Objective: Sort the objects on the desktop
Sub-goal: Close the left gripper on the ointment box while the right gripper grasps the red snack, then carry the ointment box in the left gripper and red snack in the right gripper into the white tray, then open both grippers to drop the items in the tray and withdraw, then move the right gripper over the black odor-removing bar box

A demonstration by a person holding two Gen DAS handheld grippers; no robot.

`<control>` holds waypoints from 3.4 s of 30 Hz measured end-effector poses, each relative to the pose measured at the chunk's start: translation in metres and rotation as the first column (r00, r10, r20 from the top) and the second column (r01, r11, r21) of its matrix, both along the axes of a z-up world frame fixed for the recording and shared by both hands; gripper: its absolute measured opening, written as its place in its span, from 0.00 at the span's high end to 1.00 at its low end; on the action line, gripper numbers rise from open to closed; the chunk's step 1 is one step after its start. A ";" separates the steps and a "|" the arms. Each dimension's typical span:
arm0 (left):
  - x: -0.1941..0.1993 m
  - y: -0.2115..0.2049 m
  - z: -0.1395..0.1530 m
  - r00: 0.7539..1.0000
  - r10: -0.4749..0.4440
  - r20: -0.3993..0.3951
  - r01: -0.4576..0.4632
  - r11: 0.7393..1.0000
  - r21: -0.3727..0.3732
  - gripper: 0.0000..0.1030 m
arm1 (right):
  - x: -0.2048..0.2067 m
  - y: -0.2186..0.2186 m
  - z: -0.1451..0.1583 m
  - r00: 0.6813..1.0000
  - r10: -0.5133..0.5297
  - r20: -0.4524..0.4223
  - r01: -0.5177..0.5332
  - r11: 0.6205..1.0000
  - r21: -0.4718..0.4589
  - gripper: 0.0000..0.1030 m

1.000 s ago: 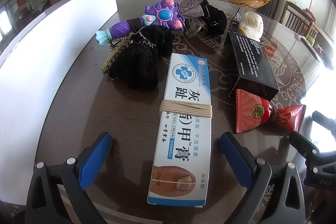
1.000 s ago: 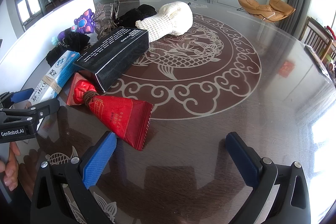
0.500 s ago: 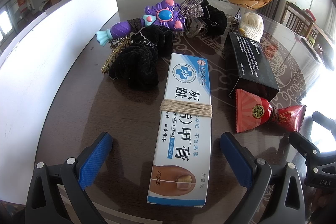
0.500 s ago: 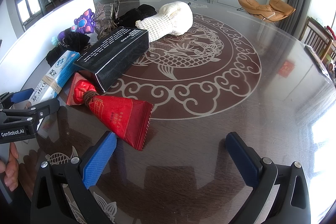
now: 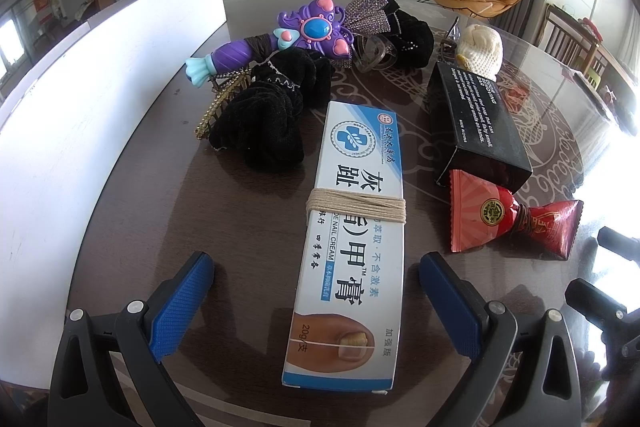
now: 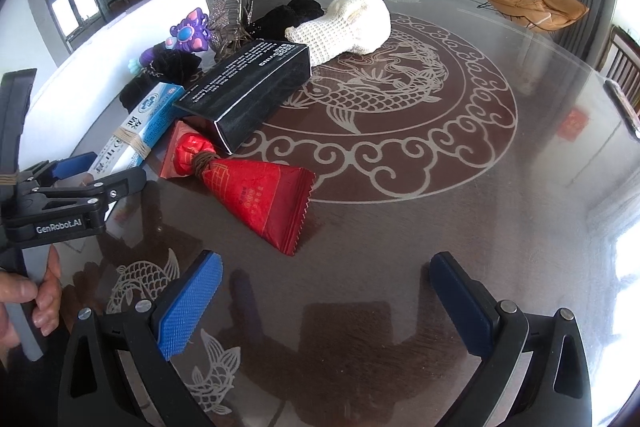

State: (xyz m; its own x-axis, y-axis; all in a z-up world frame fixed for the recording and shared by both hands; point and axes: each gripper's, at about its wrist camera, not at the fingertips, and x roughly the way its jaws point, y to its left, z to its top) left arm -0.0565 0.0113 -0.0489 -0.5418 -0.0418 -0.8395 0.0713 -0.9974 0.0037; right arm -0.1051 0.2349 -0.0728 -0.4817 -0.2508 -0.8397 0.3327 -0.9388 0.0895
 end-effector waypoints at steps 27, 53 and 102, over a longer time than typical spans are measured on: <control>-0.006 -0.032 0.002 0.988 0.150 0.029 -0.150 0.989 0.007 0.00 | -0.035 -0.092 0.014 0.808 0.579 0.108 -0.579 0.815 -0.039 0.20; 0.074 -0.066 0.095 0.973 0.073 -0.217 -0.021 0.973 0.232 0.61 | -0.028 -0.108 0.094 0.856 0.516 -0.022 -0.517 0.856 -0.015 0.81; 0.006 0.022 -0.010 0.994 -0.041 0.097 0.024 0.986 0.163 0.13 | 0.000 -0.026 0.015 0.995 0.046 -0.094 -0.039 0.996 0.080 0.08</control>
